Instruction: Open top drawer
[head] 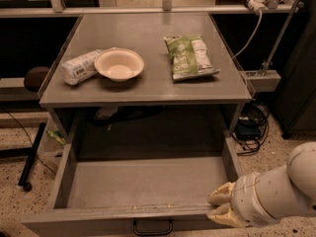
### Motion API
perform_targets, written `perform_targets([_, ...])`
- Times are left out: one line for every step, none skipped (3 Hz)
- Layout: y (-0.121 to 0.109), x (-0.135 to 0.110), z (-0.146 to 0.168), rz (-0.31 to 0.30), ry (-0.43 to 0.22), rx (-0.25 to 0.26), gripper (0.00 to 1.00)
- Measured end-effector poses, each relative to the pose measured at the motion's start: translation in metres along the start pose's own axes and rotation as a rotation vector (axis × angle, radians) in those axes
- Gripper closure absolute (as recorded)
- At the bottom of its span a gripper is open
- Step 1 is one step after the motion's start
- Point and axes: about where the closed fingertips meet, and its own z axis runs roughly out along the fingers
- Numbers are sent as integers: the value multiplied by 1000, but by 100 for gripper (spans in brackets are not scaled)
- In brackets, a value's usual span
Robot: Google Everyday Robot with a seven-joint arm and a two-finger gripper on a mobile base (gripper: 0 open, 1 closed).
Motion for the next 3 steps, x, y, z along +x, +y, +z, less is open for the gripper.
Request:
perform_targets([0, 0, 0, 0, 0, 0, 11])
perform_targets([-2, -1, 0, 5, -7, 1, 0])
perform_targets([-2, -1, 0, 5, -7, 1, 0])
